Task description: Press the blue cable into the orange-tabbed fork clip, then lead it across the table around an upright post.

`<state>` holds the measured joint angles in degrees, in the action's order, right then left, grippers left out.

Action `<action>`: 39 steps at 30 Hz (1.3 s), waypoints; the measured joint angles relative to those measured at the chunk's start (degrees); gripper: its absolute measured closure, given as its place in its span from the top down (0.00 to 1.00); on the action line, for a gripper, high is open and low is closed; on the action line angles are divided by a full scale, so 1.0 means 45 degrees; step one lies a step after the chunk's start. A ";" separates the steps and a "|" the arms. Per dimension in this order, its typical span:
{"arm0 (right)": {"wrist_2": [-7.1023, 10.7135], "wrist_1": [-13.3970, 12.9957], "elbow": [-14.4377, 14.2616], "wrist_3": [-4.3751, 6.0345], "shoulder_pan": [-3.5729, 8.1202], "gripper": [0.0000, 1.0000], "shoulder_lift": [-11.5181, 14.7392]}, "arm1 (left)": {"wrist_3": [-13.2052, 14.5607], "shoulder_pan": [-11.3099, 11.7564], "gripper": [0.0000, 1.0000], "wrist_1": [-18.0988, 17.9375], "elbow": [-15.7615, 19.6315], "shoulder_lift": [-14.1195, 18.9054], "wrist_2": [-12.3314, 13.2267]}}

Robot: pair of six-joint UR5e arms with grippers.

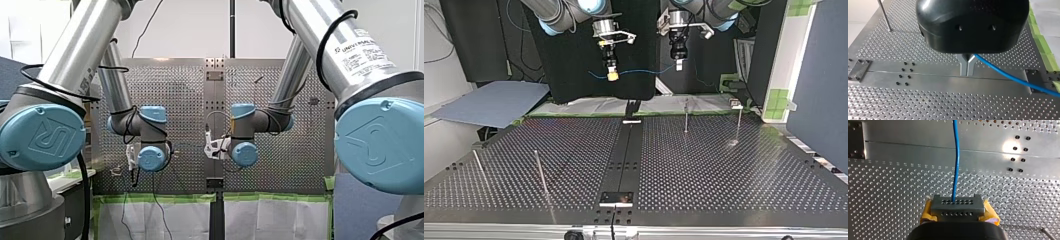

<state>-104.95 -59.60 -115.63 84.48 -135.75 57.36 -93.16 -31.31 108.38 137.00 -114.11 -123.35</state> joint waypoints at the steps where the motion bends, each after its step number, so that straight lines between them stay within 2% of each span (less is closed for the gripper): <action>1: 0.0000 0.0001 0.0000 0.0001 0.0000 0.00 -0.0001 | 0.0000 0.0000 0.00 0.0000 0.0000 0.0000 0.0000; 28: 0.0000 0.0004 -0.0001 0.0000 0.0000 0.00 -0.0006 | 0.0005 0.0014 0.00 0.0014 -0.0006 -0.0017 0.0000; 39: 0.0000 0.0020 -0.0019 0.0000 -0.0001 0.00 -0.0019 | 0.0019 0.0095 0.00 0.0572 -0.0001 -0.0249 0.0000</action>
<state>-104.95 -59.51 -115.71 84.48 -135.75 57.27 -93.07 -30.88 110.95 137.00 -115.23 -123.35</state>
